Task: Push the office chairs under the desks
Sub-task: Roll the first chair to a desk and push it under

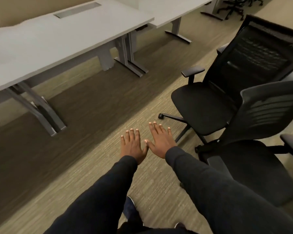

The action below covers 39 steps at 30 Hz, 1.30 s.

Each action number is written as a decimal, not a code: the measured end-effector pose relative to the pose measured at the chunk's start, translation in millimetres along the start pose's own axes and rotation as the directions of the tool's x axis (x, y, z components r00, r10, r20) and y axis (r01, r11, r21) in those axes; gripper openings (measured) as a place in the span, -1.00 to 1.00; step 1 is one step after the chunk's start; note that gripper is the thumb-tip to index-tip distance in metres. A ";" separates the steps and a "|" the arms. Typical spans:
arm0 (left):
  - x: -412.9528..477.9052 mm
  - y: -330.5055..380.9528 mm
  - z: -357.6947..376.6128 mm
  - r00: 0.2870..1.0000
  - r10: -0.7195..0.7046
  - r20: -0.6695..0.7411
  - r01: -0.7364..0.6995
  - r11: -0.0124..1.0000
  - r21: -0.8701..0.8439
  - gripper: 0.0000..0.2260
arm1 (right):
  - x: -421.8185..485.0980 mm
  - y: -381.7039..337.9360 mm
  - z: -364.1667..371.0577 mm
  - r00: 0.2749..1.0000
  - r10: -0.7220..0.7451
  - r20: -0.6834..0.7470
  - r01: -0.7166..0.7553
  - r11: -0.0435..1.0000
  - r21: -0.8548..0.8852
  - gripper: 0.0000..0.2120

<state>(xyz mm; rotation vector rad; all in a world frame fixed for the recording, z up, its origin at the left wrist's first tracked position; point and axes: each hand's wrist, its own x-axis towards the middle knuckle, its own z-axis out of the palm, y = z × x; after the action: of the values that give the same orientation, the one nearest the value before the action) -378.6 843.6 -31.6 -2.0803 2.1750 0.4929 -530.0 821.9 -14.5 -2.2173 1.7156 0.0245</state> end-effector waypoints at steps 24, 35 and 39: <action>-175.9 198.9 101.2 0.996 -0.091 -0.009 0.091 0.996 -0.021 -0.27 | -214.2 156.9 33.0 0.994 -0.088 0.065 0.090 0.995 -0.038 -0.25; -307.9 232.3 154.6 0.983 -0.184 -0.020 0.182 0.981 -0.060 -0.28 | -342.3 158.7 71.8 0.983 -0.146 0.115 0.150 0.988 -0.028 -0.24; -337.5 253.6 169.7 0.983 -0.185 -0.015 0.183 0.980 -0.073 -0.25 | -378.4 175.1 75.2 0.984 -0.144 0.106 0.147 0.989 -0.027 -0.24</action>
<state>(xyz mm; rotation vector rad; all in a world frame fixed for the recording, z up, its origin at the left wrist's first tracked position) -632.2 1220.8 -53.0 -2.3060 1.9768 0.5387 -783.9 1159.4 -47.7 -2.3181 1.5069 0.1333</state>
